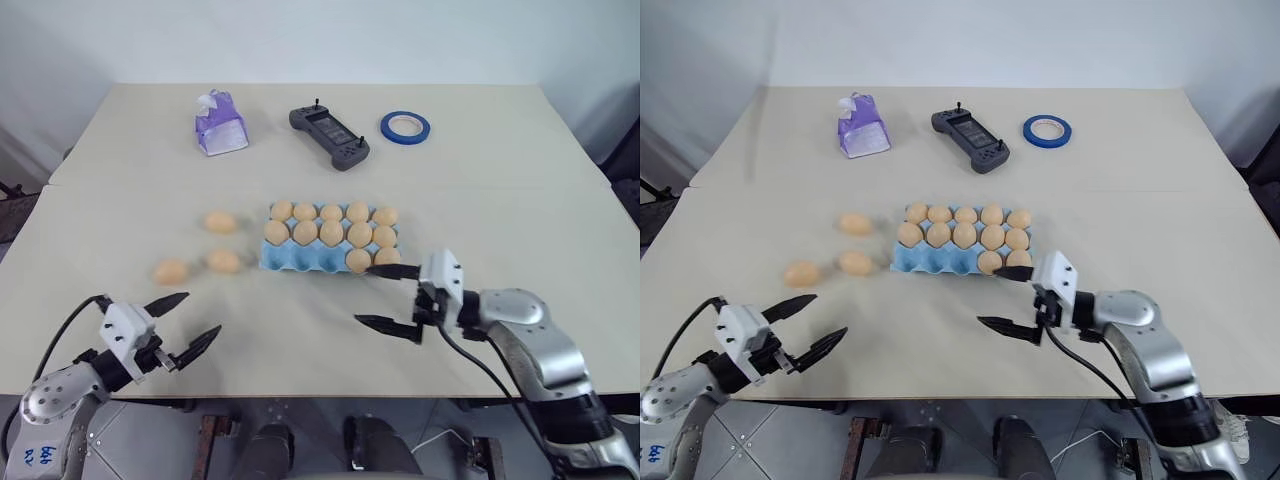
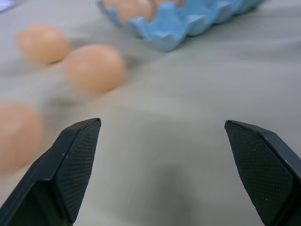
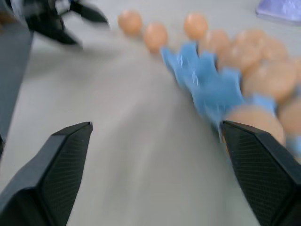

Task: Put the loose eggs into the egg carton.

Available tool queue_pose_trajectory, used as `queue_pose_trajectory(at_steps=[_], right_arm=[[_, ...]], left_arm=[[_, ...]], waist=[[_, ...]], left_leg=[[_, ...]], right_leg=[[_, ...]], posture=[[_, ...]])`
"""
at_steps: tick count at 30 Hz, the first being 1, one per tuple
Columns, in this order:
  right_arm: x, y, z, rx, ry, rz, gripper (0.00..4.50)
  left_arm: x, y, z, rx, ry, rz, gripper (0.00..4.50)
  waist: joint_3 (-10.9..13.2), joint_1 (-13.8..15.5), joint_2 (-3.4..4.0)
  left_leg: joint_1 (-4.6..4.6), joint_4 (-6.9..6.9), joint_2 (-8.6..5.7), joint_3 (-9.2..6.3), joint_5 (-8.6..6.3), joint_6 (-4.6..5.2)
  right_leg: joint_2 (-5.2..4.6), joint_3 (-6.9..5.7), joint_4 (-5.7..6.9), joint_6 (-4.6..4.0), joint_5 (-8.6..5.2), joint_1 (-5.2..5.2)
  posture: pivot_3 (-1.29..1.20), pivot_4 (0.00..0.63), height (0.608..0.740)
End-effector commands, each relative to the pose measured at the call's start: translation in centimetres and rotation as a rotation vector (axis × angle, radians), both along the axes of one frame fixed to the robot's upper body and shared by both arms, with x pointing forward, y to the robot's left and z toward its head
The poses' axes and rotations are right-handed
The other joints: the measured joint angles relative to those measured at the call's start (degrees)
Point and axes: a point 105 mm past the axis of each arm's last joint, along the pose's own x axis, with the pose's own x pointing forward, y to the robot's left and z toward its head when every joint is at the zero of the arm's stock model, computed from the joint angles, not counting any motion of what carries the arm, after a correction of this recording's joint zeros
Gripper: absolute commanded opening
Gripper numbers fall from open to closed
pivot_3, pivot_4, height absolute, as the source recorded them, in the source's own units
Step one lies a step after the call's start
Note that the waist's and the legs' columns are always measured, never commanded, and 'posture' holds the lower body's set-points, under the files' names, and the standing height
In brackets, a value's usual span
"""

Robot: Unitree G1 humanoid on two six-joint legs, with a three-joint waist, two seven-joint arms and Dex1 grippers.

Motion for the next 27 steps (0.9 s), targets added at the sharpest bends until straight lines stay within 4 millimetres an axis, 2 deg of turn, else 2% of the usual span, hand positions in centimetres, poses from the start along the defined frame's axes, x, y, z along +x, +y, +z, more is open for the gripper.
queue_pose_trajectory(at_steps=[1, 8, 12, 16, 19, 22, 26, 27], right_arm=[[-0.6, -0.5, 1.5, 0.003, -0.082, 0.018, 4.48], [-1.2, -0.6, 1.6, -0.008, -0.138, 0.018, 4.48], [-1.4, -1.0, 1.3, -0.015, -0.137, -0.015, 4.48], [-1.5, -1.1, 1.2, -0.01, -0.133, -0.036, 4.48], [-1.7, -1.2, 1.3, -0.006, -0.129, -0.05, 4.48], [-1.7, -1.3, 1.5, -0.007, -0.132, -0.069, 4.48], [-1.6, -1.6, 1.7, -0.008, -0.139, -0.095, 4.48], [-1.5, -1.6, 1.7, -0.006, -0.141, -0.101, 4.49]], left_arm=[[0.7, 0.4, 1.4, -0.012, -0.076, 0.054, 4.5], [5.0, -2.3, 2.1, -0.071, -0.118, 0.055, 4.5], [8.8, -4.6, 2.5, -0.078, -0.154, 0.053, 4.5], [11.5, -5.4, 2.7, -0.061, -0.175, 0.078, 4.5], [13.8, -6.9, 2.4, -0.063, -0.138, 0.069, 4.5], [14.6, -7.2, 1.6, -0.049, -0.091, 0.071, 4.5], [13.9, -7.7, 0.7, -0.028, -0.033, 0.027, 4.5], [13.7, -7.6, 0.4, -0.016, -0.02, 0.026, 4.31]], waist=[[0.0, 0.0, 0.0], [0.0, 0.1, -0.01], [0.0, 0.5, -0.05], [0.0, 0.6, -0.09], [0.0, 0.9, -0.09], [0.1, 1.2, -0.12], [0.1, 1.3, -0.13], [0.1, 1.3, -0.13]], left_leg=[[0.02, 0.02, 0.0, 0.0, 0.01, 0.0], [0.21, 0.05, -0.03, 0.0, 0.13, 0.0], [0.16, 0.07, -0.04, 0.0, 0.13, -0.02], [0.14, 0.06, -0.04, 0.05, 0.15, -0.05], [0.14, 0.05, -0.03, 0.08, 0.16, -0.08], [0.09, 0.12, -0.04, 0.08, 0.17, -0.1], [0.08, 0.1, -0.03, 0.12, 0.18, -0.11], [0.08, 0.1, -0.03, 0.12, 0.18, -0.11]], right_leg=[[0.0, 0.0, 0.01, 0.0, 0.0, 0.03], [0.01, -0.01, 0.05, 0.0, 0.15, 0.23], [0.01, -0.02, 0.03, 0.04, 0.17, 0.19], [0.01, -0.01, 0.05, 0.05, 0.18, 0.12], [0.02, -0.02, 0.06, 0.06, 0.18, 0.07], [0.02, -0.02, 0.09, 0.07, 0.19, 0.04], [0.01, 0.01, 0.08, 0.1, 0.2, 0.02], [0.01, 0.01, 0.08, 0.1, 0.2, 0.02]], posture=[[0.0, 0.15, 0.74], [0.0, 0.15, 0.74], [0.0, 0.15, 0.74], [0.0, 0.15, 0.74], [0.0, 0.15, 0.74], [0.0, 0.15, 0.74], [0.0, 0.15, 0.74], [0.0, 0.15, 0.74]])
